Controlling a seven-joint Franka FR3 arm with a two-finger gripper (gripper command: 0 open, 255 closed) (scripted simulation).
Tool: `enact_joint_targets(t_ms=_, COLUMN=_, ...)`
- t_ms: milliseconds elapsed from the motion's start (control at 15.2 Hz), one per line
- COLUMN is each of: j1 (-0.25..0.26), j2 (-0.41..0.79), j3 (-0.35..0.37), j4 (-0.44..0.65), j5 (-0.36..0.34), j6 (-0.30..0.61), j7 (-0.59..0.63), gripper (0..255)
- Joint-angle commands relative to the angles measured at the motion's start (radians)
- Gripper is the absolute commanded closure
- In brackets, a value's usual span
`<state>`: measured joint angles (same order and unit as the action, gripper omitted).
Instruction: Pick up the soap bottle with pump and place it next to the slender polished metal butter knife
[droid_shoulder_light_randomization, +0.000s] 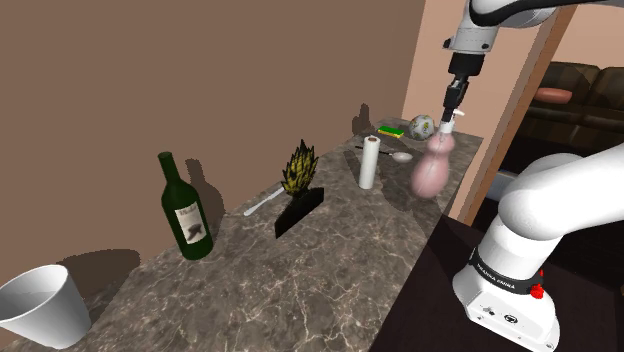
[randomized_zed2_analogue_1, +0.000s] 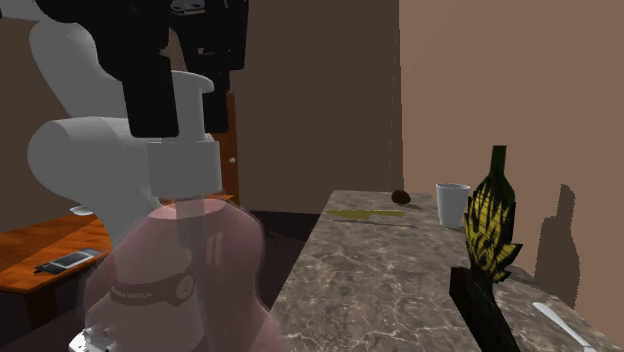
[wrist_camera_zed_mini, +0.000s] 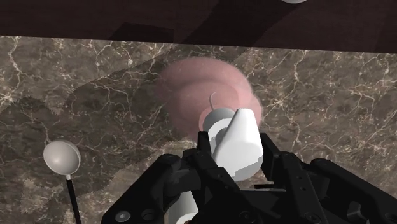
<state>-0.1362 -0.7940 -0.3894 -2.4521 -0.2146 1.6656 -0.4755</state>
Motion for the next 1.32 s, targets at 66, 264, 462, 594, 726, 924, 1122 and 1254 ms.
enact_joint_targets(t_ms=66, j1=0.004, j2=0.003, j3=0.009, j4=0.040, j5=0.008, j6=-0.037, j7=0.001, gripper=255)
enact_joint_targets(t_ms=264, j1=0.008, j2=0.009, j3=0.016, j4=0.084, j5=0.015, j6=-0.075, j7=0.000, gripper=255)
enact_joint_targets(t_ms=462, j1=0.012, j2=0.018, j3=0.023, j4=0.129, j5=0.022, j6=-0.111, j7=0.000, gripper=255)
enact_joint_targets(t_ms=594, j1=0.015, j2=0.024, j3=0.027, j4=0.160, j5=0.027, j6=-0.136, j7=-0.001, gripper=255)
enact_joint_targets(t_ms=726, j1=0.017, j2=0.032, j3=0.031, j4=0.191, j5=0.031, j6=-0.160, j7=-0.001, gripper=255)
enact_joint_targets(t_ms=924, j1=0.021, j2=0.044, j3=0.037, j4=0.240, j5=0.038, j6=-0.196, j7=-0.002, gripper=255)
enact_joint_targets(t_ms=1122, j1=0.026, j2=0.059, j3=0.041, j4=0.290, j5=0.044, j6=-0.232, j7=-0.003, gripper=255)
enact_joint_targets(t_ms=1254, j1=0.028, j2=0.069, j3=0.044, j4=0.324, j5=0.048, j6=-0.255, j7=-0.004, gripper=255)
